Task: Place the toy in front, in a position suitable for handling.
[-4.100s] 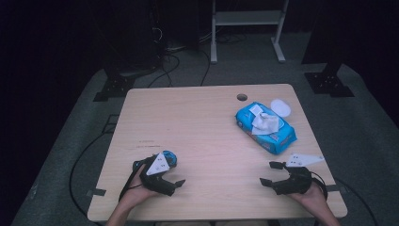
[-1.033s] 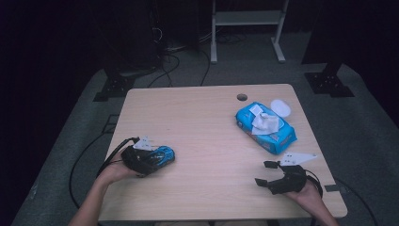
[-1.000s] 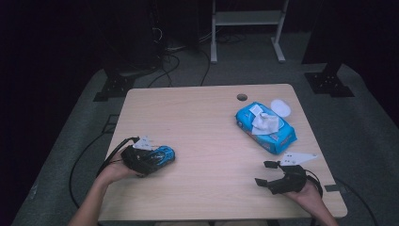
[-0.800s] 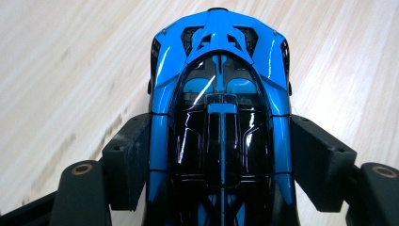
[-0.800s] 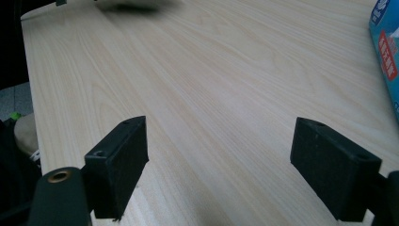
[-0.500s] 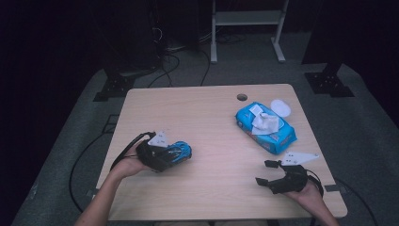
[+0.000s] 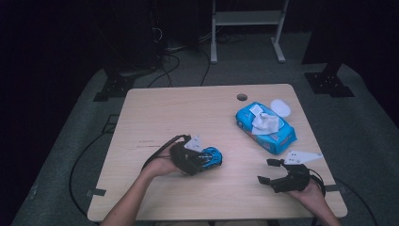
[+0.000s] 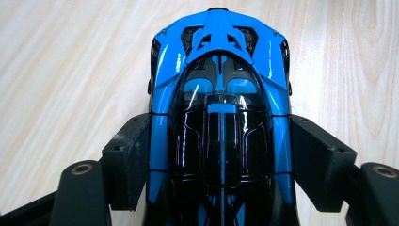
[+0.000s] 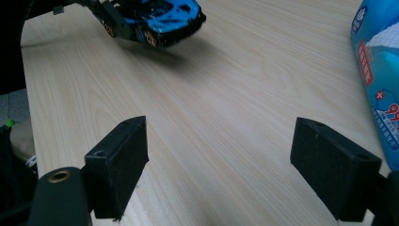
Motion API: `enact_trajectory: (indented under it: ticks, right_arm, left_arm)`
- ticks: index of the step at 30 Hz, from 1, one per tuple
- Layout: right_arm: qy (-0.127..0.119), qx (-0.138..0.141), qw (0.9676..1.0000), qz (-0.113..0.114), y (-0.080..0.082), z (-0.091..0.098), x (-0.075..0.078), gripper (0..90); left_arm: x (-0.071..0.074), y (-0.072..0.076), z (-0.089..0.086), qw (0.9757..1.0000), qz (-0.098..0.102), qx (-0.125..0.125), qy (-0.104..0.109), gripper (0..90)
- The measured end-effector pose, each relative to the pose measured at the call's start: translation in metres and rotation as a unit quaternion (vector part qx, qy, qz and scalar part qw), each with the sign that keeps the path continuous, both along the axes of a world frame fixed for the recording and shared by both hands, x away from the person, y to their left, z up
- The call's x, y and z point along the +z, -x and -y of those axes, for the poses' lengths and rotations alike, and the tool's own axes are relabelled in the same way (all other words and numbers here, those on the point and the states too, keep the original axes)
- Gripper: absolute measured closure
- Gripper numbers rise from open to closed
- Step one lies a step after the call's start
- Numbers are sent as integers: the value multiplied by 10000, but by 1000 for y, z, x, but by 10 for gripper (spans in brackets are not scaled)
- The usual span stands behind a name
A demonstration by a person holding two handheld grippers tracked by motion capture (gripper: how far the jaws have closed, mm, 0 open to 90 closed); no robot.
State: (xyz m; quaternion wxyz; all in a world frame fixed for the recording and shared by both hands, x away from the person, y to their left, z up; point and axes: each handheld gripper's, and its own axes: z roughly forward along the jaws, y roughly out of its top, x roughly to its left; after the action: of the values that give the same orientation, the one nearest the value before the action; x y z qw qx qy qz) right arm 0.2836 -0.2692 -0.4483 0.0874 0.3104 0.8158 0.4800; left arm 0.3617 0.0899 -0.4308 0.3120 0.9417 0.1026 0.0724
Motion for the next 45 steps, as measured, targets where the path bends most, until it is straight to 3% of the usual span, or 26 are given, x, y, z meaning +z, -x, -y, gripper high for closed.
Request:
enact_trajectory:
  ticks: [6, 13, 19, 20, 21, 22, 23, 24, 25, 26, 27, 28, 29, 30, 33, 34, 35, 36, 38, 41, 42, 43, 45]
  right_arm:
    - [-4, -10, 10000, 20, 0, 1, 1, 188]
    - [45, -87, 9999, 61, -2, 2, 2, 188]
    - [193, -306, 9990, 262, -9, 5, 15, 188]
    - [217, -509, 9975, 444, -16, 6, 24, 188]
    - [217, -509, 9975, 444, -16, 6, 24, 188]
    - [296, -694, 9949, 673, -27, 5, 33, 188]
    - [296, -694, 9949, 673, -27, 5, 33, 188]
    - [464, -935, 9903, 914, -41, 4, 40, 188]
    - [464, -935, 9903, 914, -41, 4, 40, 188]
    - [540, -1002, 9883, 1020, -49, 4, 43, 188]
    - [656, -1116, 9855, 1097, -57, 4, 45, 188]
    - [811, -1336, 9807, 1173, -72, 3, 48, 189]
    - [811, -1336, 9807, 1173, -72, 3, 48, 189]
    - [937, -1530, 9767, 1178, -86, 3, 49, 189]
    - [1047, -1640, 9744, 1123, -99, 3, 47, 189]
    - [1193, -1772, 9703, 1136, -109, 0, 45, 190]
    - [1193, -1772, 9703, 1136, -109, 0, 45, 190]
    - [1274, -1884, 9657, 1257, -116, -1, 40, 216]
    - [1321, -1904, 9670, 1063, -124, -3, 34, 237]
    - [1435, -1932, 9658, 963, -130, -5, 28, 296]
    - [1476, -1986, 9639, 988, -133, -7, 25, 380]
    - [1476, -1986, 9639, 988, -133, -7, 25, 380]
    - [1522, -2063, 9626, 875, -139, -8, 21, 492]
  left_arm:
    - [-14, -1, 17, 9997, -120, -135, -181, 282]
    - [-26, -1, 23, 9994, -190, -151, -253, 282]
    - [-29, 0, 20, 9997, -211, -75, -103, 280]
    - [-29, -1, 19, 9997, -222, -47, -49, 277]
    - [-29, -1, 19, 9997, -222, -47, -49, 273]
    - [-30, 0, 17, 9997, -237, 20, 39, 258]
    - [-30, 0, 17, 9997, -237, 20, 39, 218]
    - [-28, 0, 13, 9994, -217, 111, 233, 209]
    - [-28, 0, 13, 9994, -217, 111, 233, 202]
    - [-26, 1, 10, 9993, -186, 158, 292, 202]
    - [-25, 1, 8, 9989, -184, 201, 372, 182]
    - [-23, 3, 2, 9985, -126, 234, 479, 181]
    - [-23, 3, 2, 9985, -126, 234, 479, 165]
    - [-22, 4, -4, 9975, -140, 337, 612, 155]
    - [-22, 6, -12, 9971, -61, 367, 671, 144]
    - [-23, 9, -18, 9963, -103, 432, 731, 129]
    - [-23, 9, -18, 9963, -103, 432, 731, 129]
    - [-24, 11, -21, 9960, -48, 445, 767, 128]
    - [-26, 15, -30, 9944, -73, 561, 892, 123]
    - [-28, 18, -36, 9936, -47, 595, 959, 123]
    - [-29, 22, -40, 9926, -23, 652, 1023, 120]
    - [-29, 22, -40, 9926, -23, 652, 1023, 112]
    - [-30, 24, -44, 9921, -27, 643, 1072, 112]
